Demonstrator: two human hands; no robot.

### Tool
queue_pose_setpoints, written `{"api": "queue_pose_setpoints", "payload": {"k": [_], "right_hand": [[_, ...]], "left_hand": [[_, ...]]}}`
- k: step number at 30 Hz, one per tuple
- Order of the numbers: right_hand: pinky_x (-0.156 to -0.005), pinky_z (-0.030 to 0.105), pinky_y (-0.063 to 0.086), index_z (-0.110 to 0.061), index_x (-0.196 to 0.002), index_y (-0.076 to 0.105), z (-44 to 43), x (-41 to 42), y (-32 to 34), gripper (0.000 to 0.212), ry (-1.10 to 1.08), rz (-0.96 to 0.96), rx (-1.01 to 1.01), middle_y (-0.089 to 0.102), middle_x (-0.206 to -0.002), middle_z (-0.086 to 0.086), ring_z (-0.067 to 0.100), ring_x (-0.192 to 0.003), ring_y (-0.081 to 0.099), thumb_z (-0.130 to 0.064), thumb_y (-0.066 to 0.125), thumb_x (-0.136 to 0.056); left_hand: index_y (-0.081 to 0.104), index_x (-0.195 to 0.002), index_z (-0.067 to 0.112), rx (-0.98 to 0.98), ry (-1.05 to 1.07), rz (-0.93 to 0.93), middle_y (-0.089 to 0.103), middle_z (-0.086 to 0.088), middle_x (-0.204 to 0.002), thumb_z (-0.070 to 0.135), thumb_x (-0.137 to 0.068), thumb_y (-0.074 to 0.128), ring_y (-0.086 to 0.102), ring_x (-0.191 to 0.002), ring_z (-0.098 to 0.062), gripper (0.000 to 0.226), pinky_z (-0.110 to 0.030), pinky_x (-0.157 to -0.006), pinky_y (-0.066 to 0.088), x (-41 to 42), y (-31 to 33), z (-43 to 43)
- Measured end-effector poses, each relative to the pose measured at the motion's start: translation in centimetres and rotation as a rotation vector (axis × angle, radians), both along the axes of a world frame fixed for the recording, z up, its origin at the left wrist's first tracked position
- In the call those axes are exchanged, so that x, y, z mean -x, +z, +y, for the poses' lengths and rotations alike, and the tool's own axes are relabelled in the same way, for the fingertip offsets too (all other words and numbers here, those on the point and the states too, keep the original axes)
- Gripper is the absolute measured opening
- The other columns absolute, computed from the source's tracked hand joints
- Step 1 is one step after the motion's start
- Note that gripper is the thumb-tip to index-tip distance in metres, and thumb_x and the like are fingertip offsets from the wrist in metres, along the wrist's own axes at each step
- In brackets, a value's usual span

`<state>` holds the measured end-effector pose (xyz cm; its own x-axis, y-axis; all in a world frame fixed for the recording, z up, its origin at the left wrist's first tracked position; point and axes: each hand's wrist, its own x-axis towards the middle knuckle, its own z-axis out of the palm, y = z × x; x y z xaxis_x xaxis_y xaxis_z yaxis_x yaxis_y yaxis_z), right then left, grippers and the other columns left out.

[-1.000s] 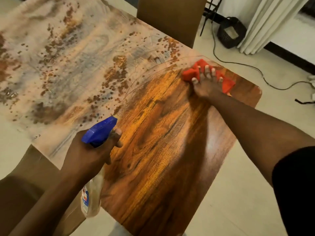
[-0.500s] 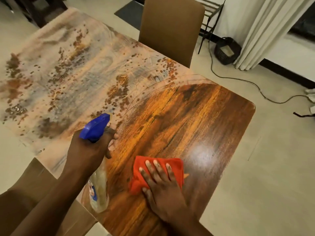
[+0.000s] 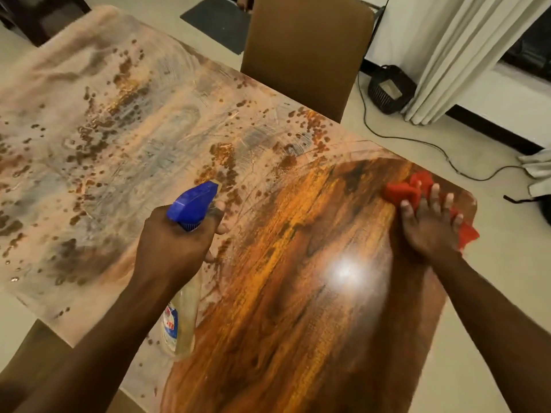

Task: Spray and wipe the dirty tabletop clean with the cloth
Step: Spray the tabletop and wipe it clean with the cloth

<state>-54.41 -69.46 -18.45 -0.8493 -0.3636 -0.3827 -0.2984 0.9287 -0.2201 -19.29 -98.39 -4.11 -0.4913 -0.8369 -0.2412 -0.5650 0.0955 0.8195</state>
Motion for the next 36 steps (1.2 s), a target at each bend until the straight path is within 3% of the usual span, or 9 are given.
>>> {"api": "queue_pose_setpoints", "payload": {"k": [5,10,13,16,20,23,26,30,36], "right_hand": [[-0.131,0.065,-0.01,-0.027,-0.175,-0.002,-13.0,4.5,-0.2,0.073,-0.098,-0.045,0.006,-0.012,-0.183,0.005,0.037,-0.167,-0.013,-0.062,0.019,-0.114],[-0.129,0.064,-0.016,-0.031,-0.173,-0.012,-25.0,-2.3,-1.7,0.077,0.264,0.005,0.034,-0.02,-0.181,0.007,0.038,-0.165,-0.022,-0.068,0.014,-0.11],[-0.129,0.067,-0.015,-0.028,-0.171,-0.018,-29.1,-10.0,-2.1,0.089,0.523,0.02,0.035,-0.024,-0.178,0.01,0.04,-0.162,-0.025,-0.075,-0.001,-0.097],[-0.129,0.069,-0.011,-0.029,-0.17,-0.02,-29.6,-19.0,-2.5,0.079,0.771,0.02,0.112,-0.025,-0.177,0.01,0.037,-0.162,-0.028,-0.066,0.013,-0.109],[-0.13,0.065,-0.01,-0.029,-0.174,0.005,-25.2,-30.1,-2.4,0.07,0.988,-0.073,0.21,-0.007,-0.183,0.006,0.03,-0.166,-0.023,-0.056,0.02,-0.112],[-0.132,0.064,-0.006,-0.033,-0.173,0.009,-19.3,-34.4,-2.1,0.067,1.074,-0.092,0.21,0.003,-0.183,0.003,0.027,-0.168,-0.015,-0.055,0.027,-0.112],[-0.132,0.059,-0.008,-0.037,-0.174,0.011,-13.5,-33.8,-1.7,0.065,1.057,-0.068,0.186,0.005,-0.184,-0.004,0.021,-0.169,-0.013,-0.055,0.029,-0.114],[-0.132,0.055,0.002,-0.038,-0.175,0.012,-7.8,-28.1,-1.4,0.068,0.918,0.076,0.058,0.009,-0.183,-0.004,0.024,-0.17,0.001,-0.058,0.033,-0.114],[-0.135,0.055,-0.007,-0.044,-0.167,-0.024,-4.8,-13.9,-0.8,0.068,0.392,0.016,-0.041,-0.022,-0.18,-0.004,0.023,-0.166,-0.023,-0.066,0.003,-0.108]], "left_hand": [[0.076,-0.082,0.036,-0.065,0.032,-0.055,0.077,-0.007,-0.059,0.044,-0.099,0.07,0.071,-0.046,-0.017,0.02,-0.044,-0.07,0.063,-2.7,-0.7,-2.9],[0.071,-0.079,0.042,-0.121,0.07,-0.057,0.075,0.001,-0.055,0.07,-0.078,0.06,0.072,-0.051,-0.009,0.03,-0.029,-0.065,0.049,-4.7,-0.5,-4.3],[0.071,-0.082,0.042,-0.096,0.072,-0.077,0.075,0.002,-0.056,0.06,-0.09,0.066,0.072,-0.052,-0.008,0.02,-0.028,-0.063,0.049,-5.5,-0.5,-5.0],[0.078,-0.091,0.031,-0.081,0.067,-0.083,0.077,-0.001,-0.059,0.051,-0.096,0.069,0.073,-0.049,-0.01,0.022,-0.033,-0.066,0.054,-5.8,-0.1,-5.4],[0.079,-0.089,0.02,-0.075,0.065,-0.084,0.077,-0.008,-0.062,0.058,-0.094,0.069,0.072,-0.049,-0.019,0.039,-0.045,-0.065,0.06,-6.3,0.2,-5.5],[0.08,-0.086,0.034,-0.083,0.057,-0.059,0.079,-0.005,-0.067,0.069,-0.084,0.063,0.071,-0.048,-0.017,0.039,-0.042,-0.066,0.061,-6.4,0.6,-5.1],[0.076,-0.088,0.051,-0.078,0.046,-0.032,0.083,0.003,-0.076,0.056,-0.094,0.067,0.07,-0.044,-0.013,0.012,-0.039,-0.067,0.061,-6.1,0.5,-5.1],[0.076,-0.085,0.06,-0.081,0.045,-0.04,0.084,-0.001,-0.078,0.047,-0.099,0.07,0.071,-0.045,-0.016,0.02,-0.042,-0.069,0.063,-5.7,0.7,-5.8],[0.077,-0.087,0.053,-0.125,0.011,0.018,0.083,-0.002,-0.077,0.065,-0.087,0.065,0.07,-0.043,-0.014,0.017,-0.033,-0.06,0.059,-4.3,0.6,-7.2]]}}
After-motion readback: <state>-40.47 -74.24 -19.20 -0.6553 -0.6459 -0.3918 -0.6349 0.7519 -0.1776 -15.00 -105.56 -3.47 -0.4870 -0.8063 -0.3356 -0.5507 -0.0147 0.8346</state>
